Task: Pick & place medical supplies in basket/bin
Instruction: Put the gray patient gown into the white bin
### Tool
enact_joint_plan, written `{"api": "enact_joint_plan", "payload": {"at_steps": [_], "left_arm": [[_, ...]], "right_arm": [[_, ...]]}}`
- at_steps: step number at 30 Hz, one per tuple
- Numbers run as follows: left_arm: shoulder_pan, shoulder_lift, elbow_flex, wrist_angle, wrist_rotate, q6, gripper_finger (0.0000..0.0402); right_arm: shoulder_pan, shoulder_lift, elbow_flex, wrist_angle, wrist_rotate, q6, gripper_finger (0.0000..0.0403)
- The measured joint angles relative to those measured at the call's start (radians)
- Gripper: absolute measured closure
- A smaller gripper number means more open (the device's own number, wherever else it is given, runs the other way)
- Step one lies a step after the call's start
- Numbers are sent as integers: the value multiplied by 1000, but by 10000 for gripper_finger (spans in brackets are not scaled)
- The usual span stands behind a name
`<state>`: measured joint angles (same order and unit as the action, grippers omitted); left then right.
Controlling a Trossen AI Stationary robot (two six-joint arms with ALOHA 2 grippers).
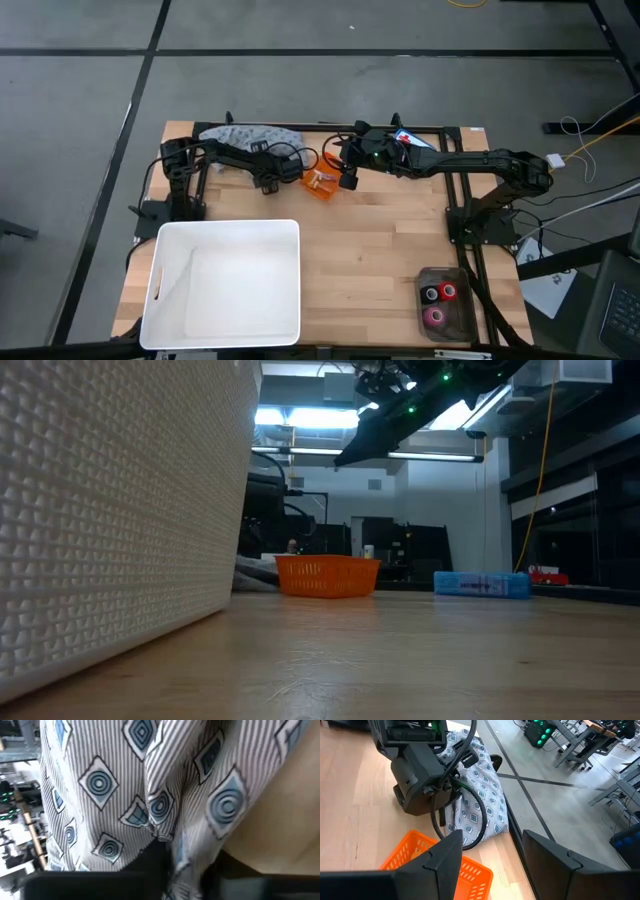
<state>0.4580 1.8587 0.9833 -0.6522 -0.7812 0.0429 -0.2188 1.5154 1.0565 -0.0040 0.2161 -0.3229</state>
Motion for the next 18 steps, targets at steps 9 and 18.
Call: {"api": "enact_joint_plan", "payload": {"at_steps": [9, 18], "left_arm": [[-3, 1, 1, -57, -68, -58, 394], [-28, -8, 133, -319, -142, -192, 397]], "right_arm": [[0, 0, 0, 0, 0, 0, 194], [0, 0, 0, 0, 0, -1, 194]]}}
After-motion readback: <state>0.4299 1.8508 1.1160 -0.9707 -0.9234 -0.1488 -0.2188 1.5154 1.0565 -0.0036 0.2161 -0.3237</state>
